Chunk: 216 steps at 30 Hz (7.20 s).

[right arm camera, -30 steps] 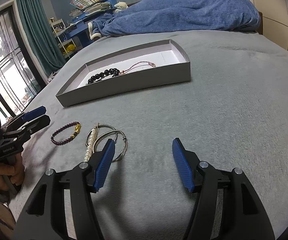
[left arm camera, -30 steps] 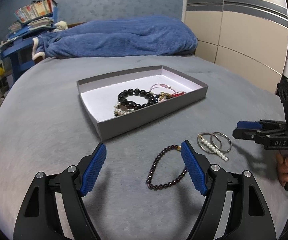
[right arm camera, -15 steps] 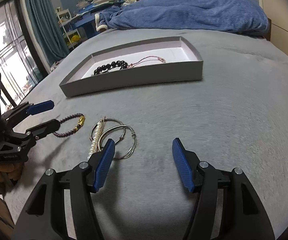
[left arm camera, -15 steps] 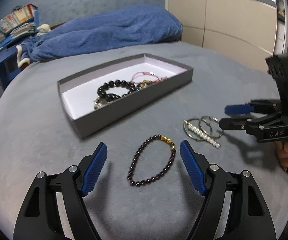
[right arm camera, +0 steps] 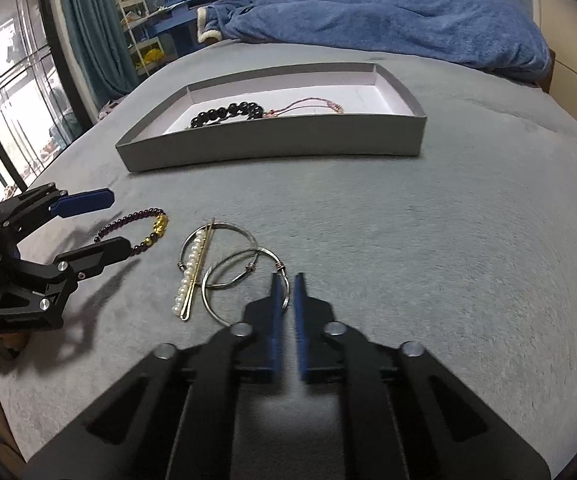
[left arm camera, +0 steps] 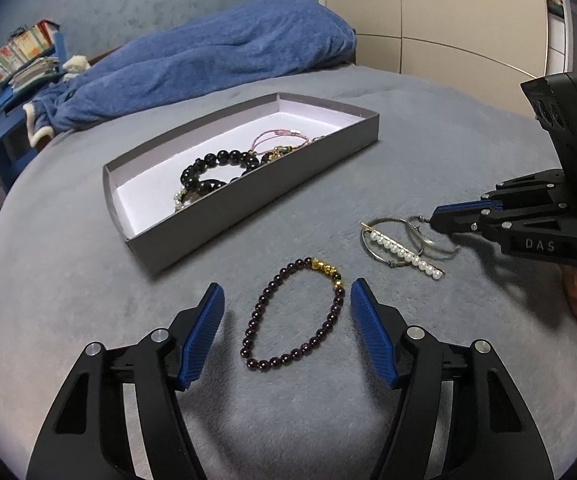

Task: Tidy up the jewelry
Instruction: 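Grasp the garnet bracelet with the left tool while the right tool grasps the hoop earring, then carry the garnet bracelet to the box with the left tool while the right tool carries the hoop, then release the garnet bracelet into the box with the left tool while the right tool releases the hoop, then grasp the pearl hair pin with the left tool while the right tool reaches the other hoop earring, then grasp the remaining silver hoop earring with the right tool, then drop the pearl pin into the box with the left tool while the right tool drops the hoop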

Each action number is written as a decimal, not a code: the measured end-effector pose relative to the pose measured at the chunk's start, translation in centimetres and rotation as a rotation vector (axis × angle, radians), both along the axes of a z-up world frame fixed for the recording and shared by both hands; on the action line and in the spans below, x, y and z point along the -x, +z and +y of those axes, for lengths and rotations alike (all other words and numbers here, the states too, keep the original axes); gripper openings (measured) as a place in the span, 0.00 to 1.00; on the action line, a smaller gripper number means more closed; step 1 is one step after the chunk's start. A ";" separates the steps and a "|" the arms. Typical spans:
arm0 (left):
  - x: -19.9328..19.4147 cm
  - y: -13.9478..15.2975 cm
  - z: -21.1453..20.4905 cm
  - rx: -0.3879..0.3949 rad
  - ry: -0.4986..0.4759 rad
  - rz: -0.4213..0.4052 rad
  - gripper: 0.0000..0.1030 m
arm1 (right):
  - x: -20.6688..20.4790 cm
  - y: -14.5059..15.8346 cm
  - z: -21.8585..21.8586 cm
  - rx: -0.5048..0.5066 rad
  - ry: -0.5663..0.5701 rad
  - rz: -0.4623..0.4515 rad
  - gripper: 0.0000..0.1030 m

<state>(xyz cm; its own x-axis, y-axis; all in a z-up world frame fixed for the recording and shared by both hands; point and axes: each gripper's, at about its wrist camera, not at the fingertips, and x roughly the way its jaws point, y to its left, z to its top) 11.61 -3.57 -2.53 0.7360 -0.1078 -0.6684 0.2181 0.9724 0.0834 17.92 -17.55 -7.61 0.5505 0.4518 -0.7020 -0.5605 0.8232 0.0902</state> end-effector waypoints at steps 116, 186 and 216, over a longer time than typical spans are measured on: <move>-3.8 2.5 2.9 0.169 0.153 -0.194 0.73 | -11.1 6.5 7.2 -0.106 -0.006 -0.091 0.39; -2.5 -1.5 -1.0 0.110 0.053 0.144 0.18 | -0.9 -0.1 2.7 0.009 0.100 0.017 0.31; -5.1 5.3 1.9 0.204 0.079 -0.076 0.08 | -4.1 6.4 1.6 -0.205 0.053 -0.098 0.05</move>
<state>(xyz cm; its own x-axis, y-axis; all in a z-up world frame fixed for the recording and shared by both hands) 16.73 -1.65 2.80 0.7946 -0.1748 -0.5814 0.1411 0.9846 -0.1032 22.00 -16.00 -1.19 0.5835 0.6094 -0.5368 -0.6169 0.7625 0.1951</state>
